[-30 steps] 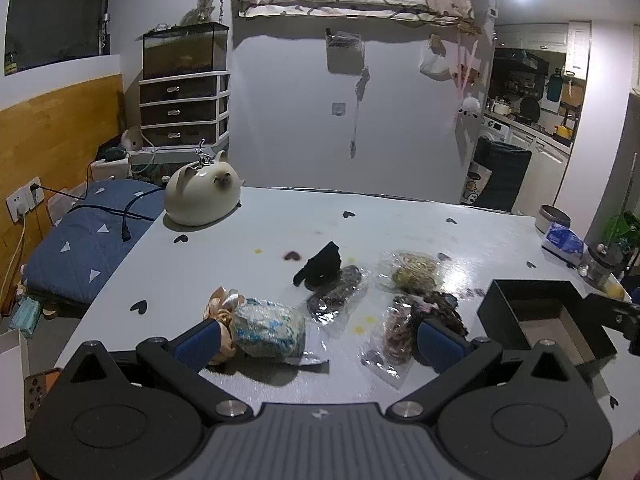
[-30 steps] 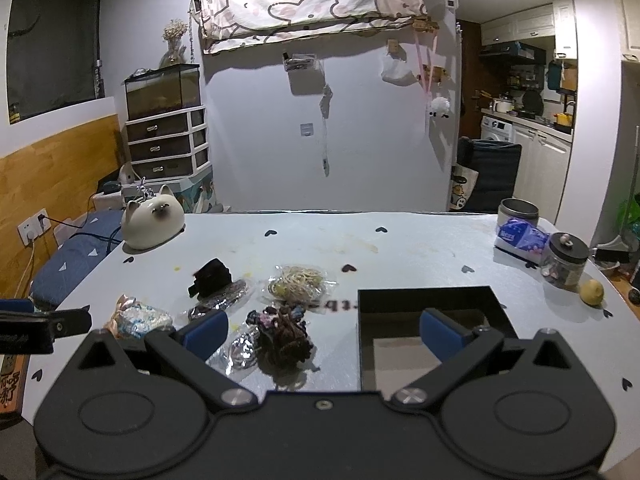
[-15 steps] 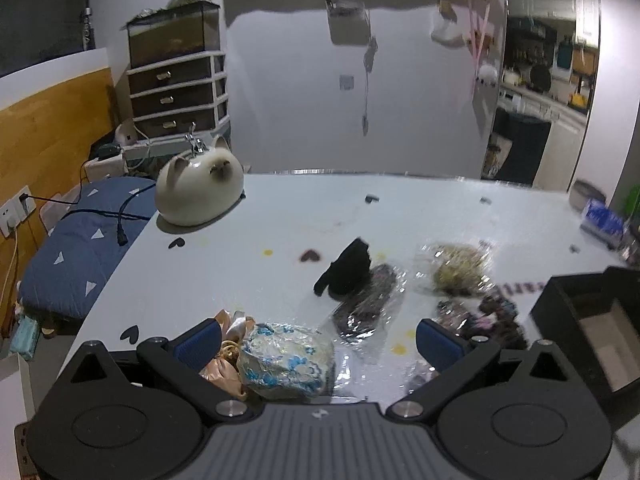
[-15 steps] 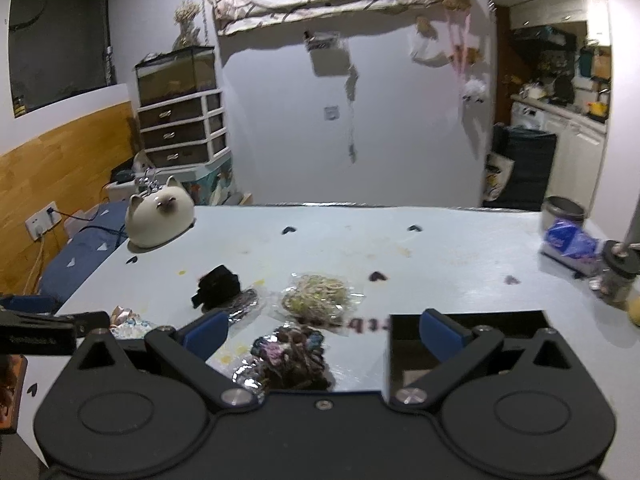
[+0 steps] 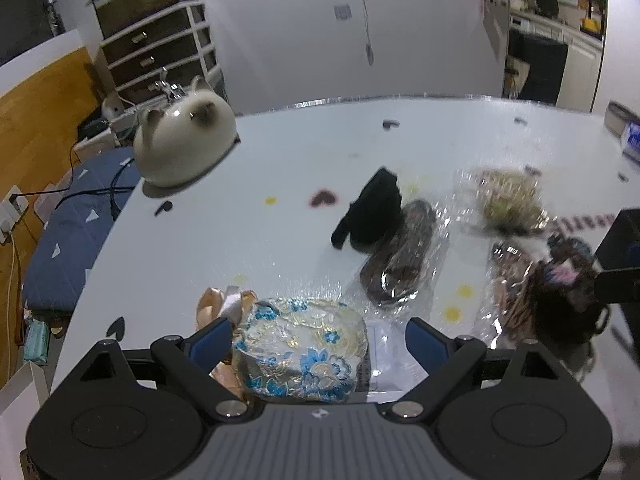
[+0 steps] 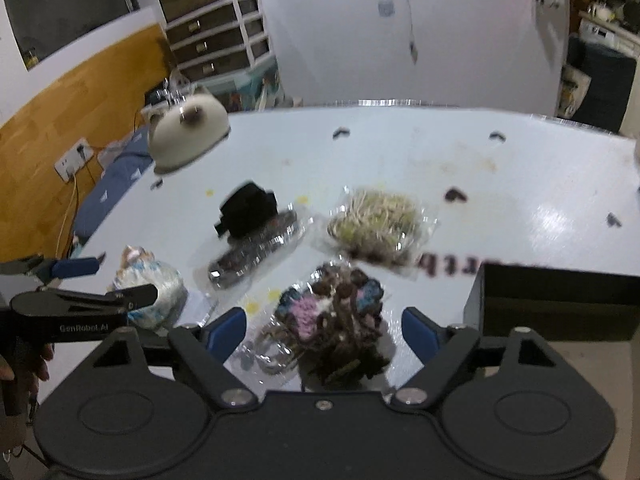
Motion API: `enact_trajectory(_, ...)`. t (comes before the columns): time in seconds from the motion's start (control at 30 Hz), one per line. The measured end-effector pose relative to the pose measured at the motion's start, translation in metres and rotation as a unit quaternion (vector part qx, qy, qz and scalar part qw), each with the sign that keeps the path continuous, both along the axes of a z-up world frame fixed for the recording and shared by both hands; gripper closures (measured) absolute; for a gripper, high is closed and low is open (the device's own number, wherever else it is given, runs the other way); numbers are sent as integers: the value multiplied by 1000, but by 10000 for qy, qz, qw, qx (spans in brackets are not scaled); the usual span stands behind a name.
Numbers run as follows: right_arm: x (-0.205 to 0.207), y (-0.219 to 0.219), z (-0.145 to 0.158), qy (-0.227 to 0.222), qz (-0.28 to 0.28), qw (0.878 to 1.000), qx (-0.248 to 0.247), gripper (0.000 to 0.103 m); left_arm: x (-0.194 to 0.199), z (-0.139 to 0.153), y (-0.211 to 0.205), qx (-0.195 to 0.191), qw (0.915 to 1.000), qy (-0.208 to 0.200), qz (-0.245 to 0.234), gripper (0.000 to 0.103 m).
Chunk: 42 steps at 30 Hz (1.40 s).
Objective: Organize soft objects
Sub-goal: 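Grasp the floral fabric pouch with the left tool while the right tool grasps the knitted yarn bundle, then carry the floral pouch with the left tool while the right tool carries the yarn bundle to the black box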
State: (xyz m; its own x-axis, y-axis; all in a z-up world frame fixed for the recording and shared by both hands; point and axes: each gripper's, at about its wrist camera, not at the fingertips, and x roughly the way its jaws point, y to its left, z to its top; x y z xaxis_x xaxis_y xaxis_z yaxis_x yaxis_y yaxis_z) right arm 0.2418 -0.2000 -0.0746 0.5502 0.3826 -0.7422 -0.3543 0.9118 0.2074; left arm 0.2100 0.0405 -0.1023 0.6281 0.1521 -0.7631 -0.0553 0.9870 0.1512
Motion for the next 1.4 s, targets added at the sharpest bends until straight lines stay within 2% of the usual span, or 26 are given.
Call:
enact_trajectory(0.2,22,5,-26,389,154,9990,-186,26,18,-15,3,156,9994,283,87,11)
enact_trajectory(0.27,26,8,-33,532,237,9980,-247,34,19,-17,4,151,9993,339,89,12)
enact_trajectory(0.33,29,11,-38,605,285,9973,-309,52,20,-18,4,171,9991,375,111,19)
enact_trajectory(0.43,30,13,-40,597,339,9970,-349,66,21,-20,7,154,9987,422,227,27)
enact_trajectory(0.53,28,12,-38,572,358,9974,-267,72,20,-20,11,73,9985,424,348,32)
enact_trajectory(0.73,19,11,-32,477,333,9980,-243,77,12,-20,14,-9,9981,472,400,45)
enact_trajectory(0.9,6,9,-22,364,286,9987,-193,77,-6,-13,18,-253,9978,361,497,49)
enact_trajectory(1.17,-25,5,3,-78,255,9996,-101,77,-52,23,18,-627,9957,-173,667,52)
enact_trajectory(1.4,-57,0,22,-521,139,9985,-53,77,-87,45,13,-740,9937,-579,616,52)
